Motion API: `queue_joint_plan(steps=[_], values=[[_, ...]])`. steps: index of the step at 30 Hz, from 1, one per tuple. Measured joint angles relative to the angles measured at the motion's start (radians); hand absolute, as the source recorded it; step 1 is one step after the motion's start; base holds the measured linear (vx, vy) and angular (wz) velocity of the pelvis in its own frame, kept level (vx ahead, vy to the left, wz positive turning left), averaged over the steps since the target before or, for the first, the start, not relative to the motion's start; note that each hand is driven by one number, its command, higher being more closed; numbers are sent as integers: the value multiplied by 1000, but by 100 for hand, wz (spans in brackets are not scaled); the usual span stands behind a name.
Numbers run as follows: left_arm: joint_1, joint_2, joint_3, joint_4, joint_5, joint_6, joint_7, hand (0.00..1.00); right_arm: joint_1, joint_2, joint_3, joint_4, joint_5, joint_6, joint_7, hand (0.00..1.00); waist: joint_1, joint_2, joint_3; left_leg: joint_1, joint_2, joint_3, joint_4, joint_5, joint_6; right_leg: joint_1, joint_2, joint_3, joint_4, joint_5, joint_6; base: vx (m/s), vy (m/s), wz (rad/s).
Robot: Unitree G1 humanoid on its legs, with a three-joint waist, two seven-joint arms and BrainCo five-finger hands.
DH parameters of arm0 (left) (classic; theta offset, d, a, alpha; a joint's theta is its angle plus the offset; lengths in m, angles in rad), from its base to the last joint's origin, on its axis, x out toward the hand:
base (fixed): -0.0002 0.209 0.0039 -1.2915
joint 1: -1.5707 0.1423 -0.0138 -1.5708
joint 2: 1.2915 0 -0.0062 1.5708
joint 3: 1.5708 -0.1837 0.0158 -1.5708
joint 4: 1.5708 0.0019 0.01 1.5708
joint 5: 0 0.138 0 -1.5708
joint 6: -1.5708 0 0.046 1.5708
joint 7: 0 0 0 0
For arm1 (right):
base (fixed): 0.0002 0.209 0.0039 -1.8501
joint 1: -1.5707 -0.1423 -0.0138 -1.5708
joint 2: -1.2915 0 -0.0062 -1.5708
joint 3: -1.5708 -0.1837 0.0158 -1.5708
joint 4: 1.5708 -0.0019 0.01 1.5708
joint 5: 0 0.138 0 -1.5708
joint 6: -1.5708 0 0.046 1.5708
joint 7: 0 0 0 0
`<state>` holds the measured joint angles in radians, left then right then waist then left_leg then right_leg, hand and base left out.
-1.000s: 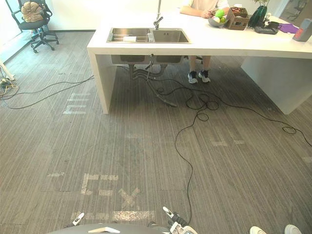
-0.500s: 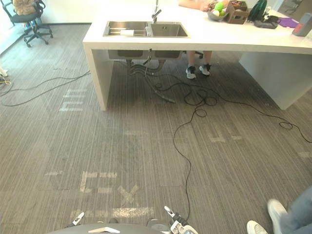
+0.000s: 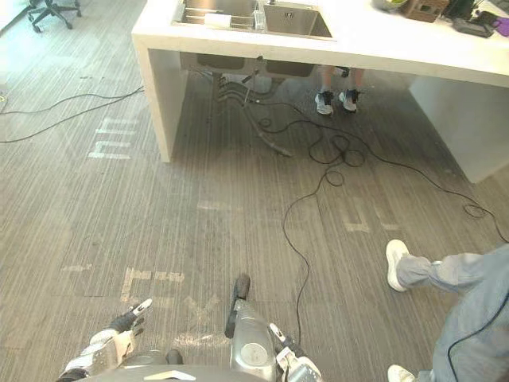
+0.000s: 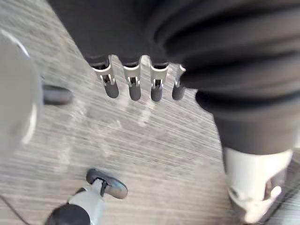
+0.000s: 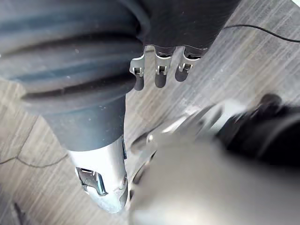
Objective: Walk over to the sink, pick up the cup, carry it to the dishwasher, place the cup inside the dishwasher, then close the dishwasher door
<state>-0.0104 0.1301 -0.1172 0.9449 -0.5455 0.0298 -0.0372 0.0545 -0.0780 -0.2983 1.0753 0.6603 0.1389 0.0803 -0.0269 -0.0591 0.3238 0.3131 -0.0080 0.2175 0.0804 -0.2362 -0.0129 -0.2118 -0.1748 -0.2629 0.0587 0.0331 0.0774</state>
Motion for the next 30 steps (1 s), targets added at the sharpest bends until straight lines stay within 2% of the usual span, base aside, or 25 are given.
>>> queue_joint_plan(steps=[1, 2, 4, 5, 6, 7, 8, 9, 10, 12, 14, 15, 17, 18, 19, 21, 22, 23, 24, 25, 26, 27, 28, 29, 30], values=[[2, -22, 5, -16, -7, -9, -9, 0, 30, 14, -11, 1, 6, 12, -1, 0, 1, -1, -2, 32, 7, -5, 31, -56, -23, 13, 3, 2, 12, 59, -28, 554, -262, 5], [5, -54, 5, -26, -19, -14, -25, 0, 45, 1, -36, -5, 7, 17, 0, 0, -14, 44, -16, 39, 55, -4, 47, -100, -35, -13, 27, -16, 92, 96, -46, 588, -263, 6], [16, -99, -1, -33, -20, -20, -44, 0, 72, -19, -46, -26, 12, 18, 1, 0, -37, 107, -51, 35, 108, -6, 56, -125, -1, -50, 71, -41, 161, 80, -67, 636, -265, 5], [14, -116, 1, -38, -21, -33, -58, 0, 73, -3, -80, -35, 9, 16, 3, 0, -33, 106, -54, -4, 131, -4, 181, -58, -48, -58, 75, -51, 216, 45, -137, 656, -310, -8], [18, -122, 1, -44, -21, -33, -60, 0, 70, -1, -84, -34, 4, 15, 3, 0, -32, 102, -55, -28, 140, -6, 250, -25, -64, -47, 75, -51, 229, 28, -142, 763, -376, -12], [29, -130, 1, -77, -24, -34, -65, 0, 70, 0, -88, -37, -12, 11, 6, 0, -37, 101, -54, -73, 162, -24, 392, 63, -116, 3, 81, -56, 235, -11, -148, 593, -288, 2], [51, -132, 0, -110, -42, -44, -78, 0, 69, -3, -77, -37, -40, -8, 15, 0, -36, 101, -54, -133, 187, -47, 565, 198, -184, 61, 86, -57, 218, -50, -152, 579, -249, 7], [57, -132, -2, -127, -44, -53, -80, 0, 67, -11, -61, -36, -55, -20, 25, 0, -35, 103, -55, -178, 212, -51, 670, 242, -194, 96, 95, -55, 200, -67, -154, 521, -167, 3], [62, -130, -2, -171, -52, -65, -75, 0, 56, -25, -36, -36, -86, -38, 39, 0, -31, 106, -55, -266, 267, -34, 869, 223, -173, 166, 123, -53, 155, -81, -157, 509, -157, -3], [70, -121, -4, -240, -63, -72, -61, 0, 33, -51, 2, -33, -94, -50, 48, 0, -21, 106, -50, -369, 305, -6, 997, 138, -120, 280, 148, -56, 87, -97, -157, 504, -148, -12], [73, -112, -15, -334, -82, -70, -44, 0, 0, -58, 26, -33, -47, -51, 50, 0, 10, 100, -47, -456, 280, 26, 874, 71, -96, 341, 148, -46, 44, -107, -149, 362, -72, -30], [73, -107, -30, -403, -89, -67, -32, 0, -31, -60, 52, -37, -11, -49, 52, 0, 19, 98, -47, -508, 240, 41, 692, 63, -83, 361, 144, -36, 20, -115, -146, 400, 36, -35], [78, -105, -46, -492, -101, -66, -14, 0, -68, -57, 93, -41, 11, -48, 55, 0, 33, 96, -46, -538, 157, 25, 309, 121, -87, 382, 133, -10, -1, -129, -133, 388, 87, -38], [85, -108, -46, -535, -104, -61, -3, 0, -75, -58, 112, -53, 10, -48, 52, 0, 42, 101, -45, -538, 125, 11, 99, 190, -116, 408, 131, 5, -9, -140, -115, 410, 158, -39], [79, -109, -42, -550, -108, -58, 10, 0, -72, -49, 98, -57, 8, -44, 45, 0, 52, 108, -37, -542, 116, -3, 22, 204, -117, 447, 129, 17, -17, -160, -88, 503, 206, -34], [73, -109, -41, -546, -109, -55, 20, 0, -54, -56, 80, -59, 4, -34, 41, 0, 50, 116, -37, -544, 115, 22, 28, 202, -113, 507, 126, 21, -12, -206, -58, 433, 236, -14], [70, -109, -42, -541, -108, -61, 22, 0, -22, -73, 79, -59, 3, -11, 41, 0, 48, 146, -54, -528, 127, 32, 40, 230, -63, 562, 138, 32, 10, -278, -37, 520, 311, 1], [55, -99, -36, -540, -107, -66, 25, 0, -8, -74, 76, -56, 3, 1, 39, 0, 48, 137, -58, -524, 112, 27, 69, 320, -10, 578, 117, 38, 36, -326, -47, 528, 314, 1], [48, -90, -31, -546, -106, -74, 28, 0, -2, -72, 81, -54, 2, 13, 39, 0, 52, 115, -65, -536, 90, 25, 94, 333, 7, 573, 97, 43, 54, -350, -50, 383, 203, -4], [33, -82, -1, -577, -97, -77, 36, 0, 6, -62, 74, -38, 2, 26, 40, 0, 60, 80, -83, -583, 52, 25, 162, 315, 35, 541, 50, 59, 89, -387, -80, 489, 247, -9], [18, -79, 26, -628, -92, -79, 49, 0, 1, -51, 34, -14, 2, 42, 36, 0, 63, 57, -88, -616, 20, 30, 221, 277, 72, 513, 13, 70, 157, -398, -63, 606, 274, 1], [6, -82, 33, -639, -83, -79, 55, 0, 2, -52, 13, -4, 1, 39, 25, 0, 64, 57, -88, -616, 4, 29, 236, 265, 88, 486, -8, 79, 229, -390, -46, 625, 298, 24], [-14, -78, 36, -677, -79, -77, 59, 0, 13, -58, -31, 3, 2, 26, 16, 0, 56, 57, -88, -575, -31, 35, 239, 227, 113, 387, -67, 115, 500, -337, 46, 598, 293, 20], [-18, -73, 36, -714, -79, -73, 62, 0, 8, -59, -40, 0, 3, 17, 18, 0, 58, 54, -87, -536, -50, 44, 223, 203, 121, 309, -100, 149, 681, -262, 106, 468, 254, 15], [-18, -68, 36, -742, -78, -69, 70, 0, 1, -60, -48, 0, 2, 10, 18, 0, 57, 53, -87, -505, -59, 46, 207, 193, 119, 261, -112, 167, 800, -226, 130, 450, 211, -1]])
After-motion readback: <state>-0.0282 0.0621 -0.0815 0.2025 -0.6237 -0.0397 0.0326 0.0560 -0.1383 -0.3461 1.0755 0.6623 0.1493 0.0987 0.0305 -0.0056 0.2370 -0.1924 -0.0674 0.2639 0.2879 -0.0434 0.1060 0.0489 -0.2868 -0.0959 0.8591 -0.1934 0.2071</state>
